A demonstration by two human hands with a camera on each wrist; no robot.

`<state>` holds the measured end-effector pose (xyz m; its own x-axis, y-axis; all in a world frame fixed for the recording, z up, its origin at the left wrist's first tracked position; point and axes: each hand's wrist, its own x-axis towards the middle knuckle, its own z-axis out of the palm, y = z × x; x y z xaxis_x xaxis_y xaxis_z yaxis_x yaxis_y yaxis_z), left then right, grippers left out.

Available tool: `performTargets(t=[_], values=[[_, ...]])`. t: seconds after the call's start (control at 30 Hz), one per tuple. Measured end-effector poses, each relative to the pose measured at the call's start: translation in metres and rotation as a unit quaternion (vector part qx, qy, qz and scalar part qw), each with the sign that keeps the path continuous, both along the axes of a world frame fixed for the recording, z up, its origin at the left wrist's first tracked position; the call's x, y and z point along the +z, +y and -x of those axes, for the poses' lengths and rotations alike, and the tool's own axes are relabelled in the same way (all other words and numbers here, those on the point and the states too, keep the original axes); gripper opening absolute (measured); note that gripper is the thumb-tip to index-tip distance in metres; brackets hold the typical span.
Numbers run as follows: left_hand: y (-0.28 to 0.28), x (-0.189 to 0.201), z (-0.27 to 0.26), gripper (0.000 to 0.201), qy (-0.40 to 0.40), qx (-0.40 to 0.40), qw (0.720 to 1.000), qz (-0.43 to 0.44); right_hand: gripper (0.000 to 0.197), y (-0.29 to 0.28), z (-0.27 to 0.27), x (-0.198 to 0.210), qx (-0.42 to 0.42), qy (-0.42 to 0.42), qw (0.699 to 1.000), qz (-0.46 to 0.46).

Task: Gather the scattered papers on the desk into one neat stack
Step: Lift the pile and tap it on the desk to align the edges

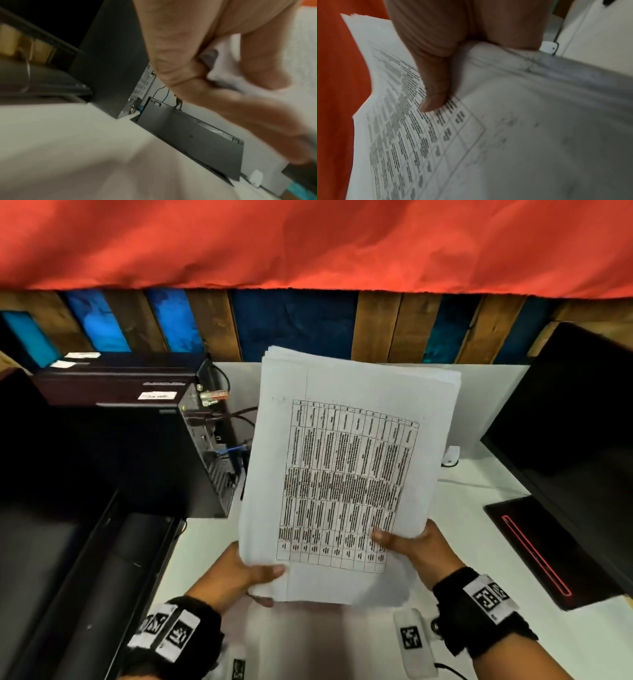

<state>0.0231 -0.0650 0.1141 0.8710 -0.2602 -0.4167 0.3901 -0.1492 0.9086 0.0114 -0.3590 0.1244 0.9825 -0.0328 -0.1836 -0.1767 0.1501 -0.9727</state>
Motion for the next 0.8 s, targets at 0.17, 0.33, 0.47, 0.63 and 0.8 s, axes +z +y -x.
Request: performTargets(t=[0.17, 0.33, 0.47, 0.63, 0.8], values=[[-0.015, -0.018, 0.003, 0.016, -0.063, 0.153, 0.986, -0.012, 0.039, 0.010, 0.010, -0.009, 0.042, 0.028, 0.995, 0.083], [-0.032, -0.018, 0.014, 0.015, -0.122, 0.230, 0.965, -0.024, 0.027, 0.031, 0.017, -0.021, -0.105, 0.007, 0.990, 0.098], [-0.031, 0.002, 0.011, 0.035, -0.171, 0.206, 0.964, 0.016, 0.032, 0.029, 0.019, -0.006, -0.128, -0.022, 0.989, 0.073], [-0.038, 0.033, 0.006, 0.031, -0.206, 0.225, 0.948, 0.095, 0.019, 0.041, 0.016, 0.027, -0.141, -0.072, 0.986, 0.050], [-0.037, 0.061, 0.000, 0.062, -0.300, 0.206, 0.927, 0.094, 0.072, 0.045, 0.013, 0.048, -0.211, -0.165, 0.961, 0.072]])
